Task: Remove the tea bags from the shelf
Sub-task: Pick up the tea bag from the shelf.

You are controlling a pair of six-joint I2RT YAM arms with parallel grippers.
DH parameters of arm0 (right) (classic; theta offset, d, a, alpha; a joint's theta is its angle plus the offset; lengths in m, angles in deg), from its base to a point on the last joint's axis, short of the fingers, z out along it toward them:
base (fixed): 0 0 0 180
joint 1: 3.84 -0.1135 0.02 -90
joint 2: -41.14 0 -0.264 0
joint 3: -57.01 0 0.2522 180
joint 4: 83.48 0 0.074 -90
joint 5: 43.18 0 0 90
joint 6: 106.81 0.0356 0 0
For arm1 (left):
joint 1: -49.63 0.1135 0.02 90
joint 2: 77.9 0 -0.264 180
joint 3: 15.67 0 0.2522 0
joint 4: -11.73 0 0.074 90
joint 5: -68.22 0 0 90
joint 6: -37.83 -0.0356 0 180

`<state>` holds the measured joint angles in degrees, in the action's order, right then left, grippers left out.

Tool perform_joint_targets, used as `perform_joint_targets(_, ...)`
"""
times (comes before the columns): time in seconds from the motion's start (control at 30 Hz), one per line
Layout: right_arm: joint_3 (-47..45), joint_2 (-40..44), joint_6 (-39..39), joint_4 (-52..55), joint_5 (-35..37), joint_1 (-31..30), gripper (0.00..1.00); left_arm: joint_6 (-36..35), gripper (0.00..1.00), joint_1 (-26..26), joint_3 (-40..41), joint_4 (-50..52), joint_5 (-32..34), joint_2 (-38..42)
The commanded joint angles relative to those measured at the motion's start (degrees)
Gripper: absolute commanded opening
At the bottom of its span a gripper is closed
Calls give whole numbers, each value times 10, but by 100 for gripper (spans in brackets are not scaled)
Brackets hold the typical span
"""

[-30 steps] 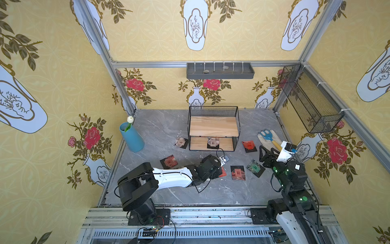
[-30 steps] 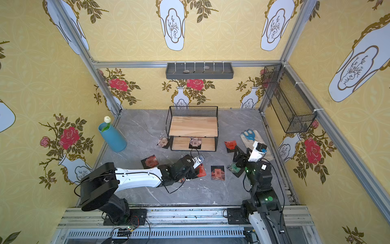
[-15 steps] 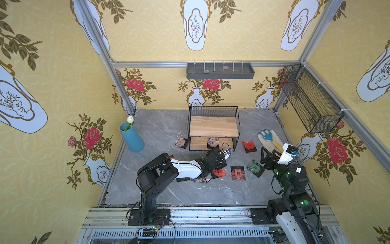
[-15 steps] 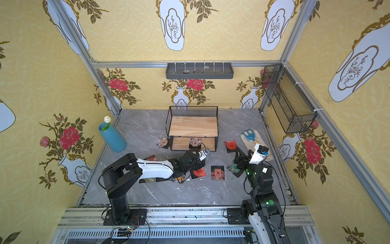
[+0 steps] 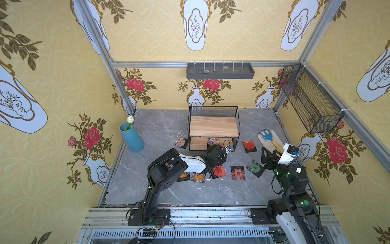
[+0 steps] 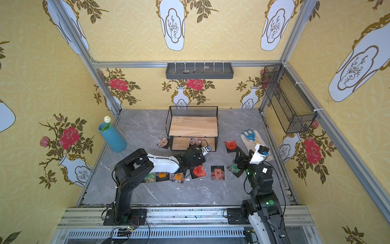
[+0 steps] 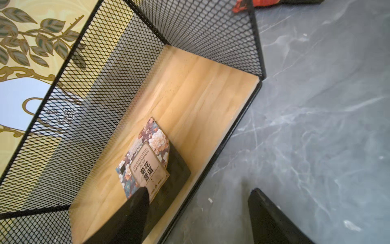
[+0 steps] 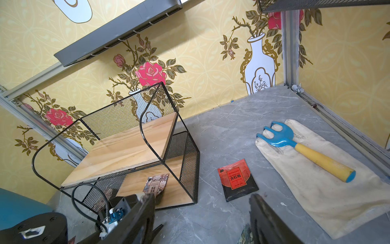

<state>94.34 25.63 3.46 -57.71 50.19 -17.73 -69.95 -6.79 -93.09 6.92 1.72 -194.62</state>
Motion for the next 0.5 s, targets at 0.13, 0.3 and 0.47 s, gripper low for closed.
perform_joint_targets(0.13,-2,5,-5,-8,11,0,74,-15,82,5,-28,19,42,-31)
perform_joint_targets(0.3,-3,6,-4,-7,15,0,74,-4,81,12,-44,50,22,-45)
perform_joint_targets(0.47,-2,9,-4,-4,18,0,74,13,81,17,-56,82,-4,-54)
